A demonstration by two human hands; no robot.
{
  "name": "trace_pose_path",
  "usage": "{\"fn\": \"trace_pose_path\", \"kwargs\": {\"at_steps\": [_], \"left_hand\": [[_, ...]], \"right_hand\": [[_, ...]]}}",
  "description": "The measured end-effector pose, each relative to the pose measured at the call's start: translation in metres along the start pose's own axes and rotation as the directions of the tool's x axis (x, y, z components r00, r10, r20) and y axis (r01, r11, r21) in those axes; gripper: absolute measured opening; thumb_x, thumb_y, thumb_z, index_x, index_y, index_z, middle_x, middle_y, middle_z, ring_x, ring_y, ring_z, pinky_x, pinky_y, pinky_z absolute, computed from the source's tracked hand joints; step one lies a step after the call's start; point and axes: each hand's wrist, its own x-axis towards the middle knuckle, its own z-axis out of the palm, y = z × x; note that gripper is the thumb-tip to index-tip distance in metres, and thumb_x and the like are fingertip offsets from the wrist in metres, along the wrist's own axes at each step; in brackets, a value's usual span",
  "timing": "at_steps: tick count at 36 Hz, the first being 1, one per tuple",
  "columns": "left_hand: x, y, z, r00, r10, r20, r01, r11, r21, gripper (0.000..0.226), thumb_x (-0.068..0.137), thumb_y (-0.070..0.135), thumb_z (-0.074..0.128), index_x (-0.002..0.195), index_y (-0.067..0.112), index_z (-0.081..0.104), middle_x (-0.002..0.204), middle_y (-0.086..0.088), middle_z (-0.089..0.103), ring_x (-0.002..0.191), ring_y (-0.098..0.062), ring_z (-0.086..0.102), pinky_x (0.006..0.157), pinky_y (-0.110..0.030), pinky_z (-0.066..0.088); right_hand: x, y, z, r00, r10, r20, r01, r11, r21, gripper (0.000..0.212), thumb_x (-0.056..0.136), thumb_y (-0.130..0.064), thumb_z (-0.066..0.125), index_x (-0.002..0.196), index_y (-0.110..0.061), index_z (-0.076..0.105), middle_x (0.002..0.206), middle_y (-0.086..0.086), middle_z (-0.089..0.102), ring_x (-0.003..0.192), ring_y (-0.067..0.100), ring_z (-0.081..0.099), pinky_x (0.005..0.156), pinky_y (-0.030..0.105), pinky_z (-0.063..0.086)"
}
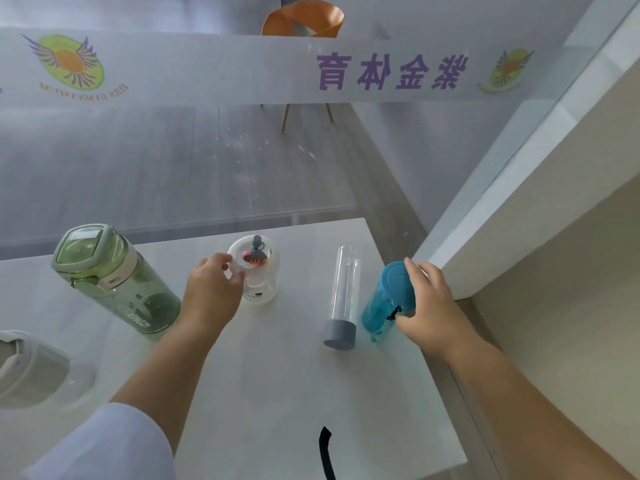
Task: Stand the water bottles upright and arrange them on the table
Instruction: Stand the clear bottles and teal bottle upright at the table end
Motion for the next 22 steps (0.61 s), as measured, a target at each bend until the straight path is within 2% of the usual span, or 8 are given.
{"fn": "trace_pose_path", "kwargs": {"at_steps": [4, 9, 12, 16, 19, 22], "left_hand": [[-0.011, -0.001, -0.001, 0.999, 0.024, -0.021, -0.024, 1.000, 0.014, 0.027, 0.089, 0.026, 0.058, 0.112, 0.010, 0.059, 0.110, -0.010, 0.059, 0.096, -0.026, 0.059, 0.076, -0.031, 0.043], [-0.030, -0.001, 0.001, 0.998, 0.056, -0.034, -0.055, 0.998, 0.027, 0.021, 0.085, 0.035, 0.062, 0.097, 0.018, 0.060, 0.094, -0.003, 0.064, 0.081, -0.020, 0.060, 0.069, -0.030, 0.044], [-0.046, 0.006, 0.010, 0.996, 0.091, 0.004, -0.091, 0.995, 0.038, 0.024, 0.083, 0.037, 0.063, 0.100, 0.021, 0.058, 0.088, 0.001, 0.065, 0.075, -0.017, 0.062, 0.069, -0.030, 0.045], [-0.059, 0.019, 0.027, 0.986, 0.167, -0.001, -0.167, 0.985, 0.046, 0.028, 0.084, 0.036, 0.063, 0.107, 0.021, 0.056, 0.088, 0.004, 0.064, 0.073, -0.017, 0.060, 0.068, -0.027, 0.040], [-0.060, 0.028, 0.044, 0.968, 0.235, 0.086, -0.241, 0.968, 0.066, 0.026, 0.085, 0.036, 0.062, 0.105, 0.021, 0.058, 0.090, 0.006, 0.060, 0.076, -0.016, 0.060, 0.067, -0.027, 0.042], [-0.056, 0.033, 0.067, 0.935, 0.227, 0.272, -0.273, 0.951, 0.147, 0.035, 0.086, 0.041, 0.059, 0.114, 0.021, 0.054, 0.107, 0.000, 0.060, 0.092, -0.021, 0.061, 0.077, -0.031, 0.047]], "right_hand": [[-0.006, -0.007, -0.010, 0.999, -0.032, -0.022, 0.032, 0.999, -0.035, 0.073, 0.078, -0.013, 0.060, 0.144, -0.015, 0.029, 0.150, 0.003, 0.022, 0.137, 0.024, 0.020, 0.109, 0.035, 0.032], [-0.010, -0.012, -0.026, 0.994, -0.103, -0.047, 0.100, 0.993, -0.064, 0.055, 0.080, -0.017, 0.059, 0.134, -0.021, 0.044, 0.141, -0.005, 0.039, 0.130, 0.018, 0.029, 0.101, 0.030, 0.035], [-0.009, -0.011, -0.032, 0.993, -0.096, -0.073, 0.093, 0.994, -0.048, 0.047, 0.083, -0.024, 0.060, 0.129, -0.022, 0.048, 0.134, -0.005, 0.047, 0.123, 0.018, 0.039, 0.097, 0.027, 0.036], [-0.007, -0.007, -0.036, 0.993, -0.074, -0.088, 0.071, 0.997, -0.038, 0.044, 0.086, -0.028, 0.059, 0.129, -0.021, 0.050, 0.131, -0.004, 0.050, 0.122, 0.016, 0.043, 0.096, 0.025, 0.035], [-0.005, -0.003, -0.035, 0.995, -0.065, -0.080, 0.062, 0.997, -0.035, 0.043, 0.086, -0.027, 0.060, 0.127, -0.020, 0.051, 0.130, -0.002, 0.051, 0.120, 0.017, 0.045, 0.098, 0.027, 0.037], [-0.003, 0.000, -0.032, 0.995, -0.050, -0.087, 0.048, 0.999, -0.025, 0.042, 0.085, -0.028, 0.061, 0.126, -0.020, 0.053, 0.128, -0.001, 0.053, 0.118, 0.018, 0.047, 0.098, 0.032, 0.042]]}}
